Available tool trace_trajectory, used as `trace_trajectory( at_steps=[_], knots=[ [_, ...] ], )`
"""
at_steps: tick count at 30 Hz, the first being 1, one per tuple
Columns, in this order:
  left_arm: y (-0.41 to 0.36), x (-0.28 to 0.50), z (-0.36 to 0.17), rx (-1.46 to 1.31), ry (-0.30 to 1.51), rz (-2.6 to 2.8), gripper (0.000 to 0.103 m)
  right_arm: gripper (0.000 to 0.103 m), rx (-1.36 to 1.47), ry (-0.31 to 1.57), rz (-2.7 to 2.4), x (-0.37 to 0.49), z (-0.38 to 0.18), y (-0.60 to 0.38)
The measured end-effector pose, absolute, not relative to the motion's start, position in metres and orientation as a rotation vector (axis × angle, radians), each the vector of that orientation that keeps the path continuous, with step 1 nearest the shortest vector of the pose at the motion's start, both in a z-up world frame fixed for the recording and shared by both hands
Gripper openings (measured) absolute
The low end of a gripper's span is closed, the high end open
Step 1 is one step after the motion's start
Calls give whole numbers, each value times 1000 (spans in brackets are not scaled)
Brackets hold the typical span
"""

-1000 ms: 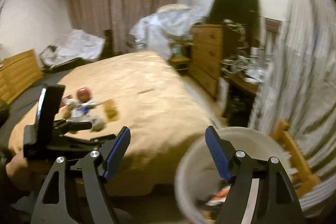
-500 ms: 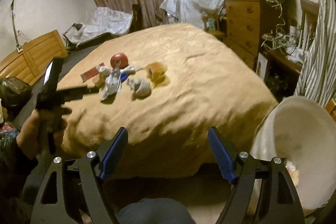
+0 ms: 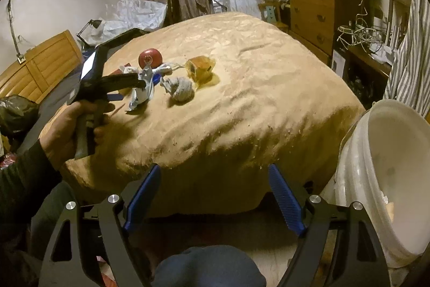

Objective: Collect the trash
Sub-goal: 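Grasp the white wrapper with the left tool while the right tool grasps the grey sock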

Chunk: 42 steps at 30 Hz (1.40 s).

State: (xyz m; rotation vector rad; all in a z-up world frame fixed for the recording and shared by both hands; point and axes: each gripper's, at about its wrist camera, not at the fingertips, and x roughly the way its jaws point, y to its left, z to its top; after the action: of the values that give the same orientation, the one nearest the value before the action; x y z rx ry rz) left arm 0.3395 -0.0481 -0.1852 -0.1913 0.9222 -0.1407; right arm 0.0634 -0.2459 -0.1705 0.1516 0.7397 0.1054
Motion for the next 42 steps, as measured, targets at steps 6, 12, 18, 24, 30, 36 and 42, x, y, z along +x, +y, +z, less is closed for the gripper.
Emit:
trace_trajectory(
  at_steps=[6,12,18,24,30,36,42],
  knots=[
    [-46,327,-177,-178,915,-188,28,82,149,772,120,75,-184,-240],
    [-22,294,-165,-124,937,-236,28,82,150,784,146,90,-191,-232],
    [-4,271,-175,40,971,-215,30,82,149,812,195,108,-204,-216],
    [0,277,-185,25,962,-197,59,82,110,818,262,125,-206,-189],
    [-11,284,-193,63,958,-193,60,82,75,803,299,144,-200,-180],
    [-6,281,-204,30,958,-191,53,82,63,772,336,191,-195,-173],
    [-3,277,-204,-6,939,-194,43,61,32,776,351,258,-198,-152]
  ],
)
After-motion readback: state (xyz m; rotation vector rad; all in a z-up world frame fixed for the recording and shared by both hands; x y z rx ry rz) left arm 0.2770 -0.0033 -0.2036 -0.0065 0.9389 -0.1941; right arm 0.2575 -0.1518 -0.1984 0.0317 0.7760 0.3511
